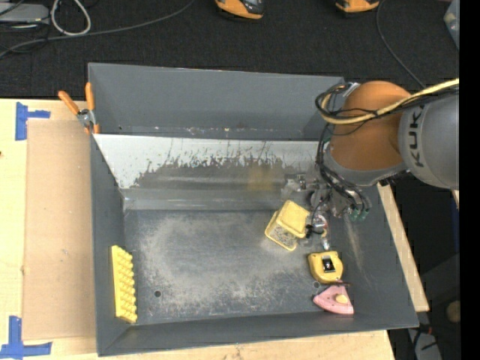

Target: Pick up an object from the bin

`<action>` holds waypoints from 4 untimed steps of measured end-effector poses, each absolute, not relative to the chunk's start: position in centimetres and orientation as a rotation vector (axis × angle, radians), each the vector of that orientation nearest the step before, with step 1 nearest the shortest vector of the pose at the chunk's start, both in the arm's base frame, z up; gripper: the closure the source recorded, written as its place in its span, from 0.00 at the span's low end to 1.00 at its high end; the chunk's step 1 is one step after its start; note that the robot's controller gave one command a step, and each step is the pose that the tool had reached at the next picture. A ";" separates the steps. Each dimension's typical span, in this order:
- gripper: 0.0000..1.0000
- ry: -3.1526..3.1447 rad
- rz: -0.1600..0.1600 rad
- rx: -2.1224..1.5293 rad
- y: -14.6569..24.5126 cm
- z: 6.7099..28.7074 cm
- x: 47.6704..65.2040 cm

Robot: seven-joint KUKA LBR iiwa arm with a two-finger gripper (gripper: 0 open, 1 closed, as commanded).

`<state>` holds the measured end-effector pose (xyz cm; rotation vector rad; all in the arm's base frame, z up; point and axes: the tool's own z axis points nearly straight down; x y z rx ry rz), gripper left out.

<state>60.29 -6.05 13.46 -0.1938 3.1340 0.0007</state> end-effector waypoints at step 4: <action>1.00 3.078 0.005 -0.591 -9.1 7.1 62.3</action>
Offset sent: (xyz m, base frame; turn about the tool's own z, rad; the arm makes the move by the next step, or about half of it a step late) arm 0.0181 -0.0306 -0.0310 -0.3556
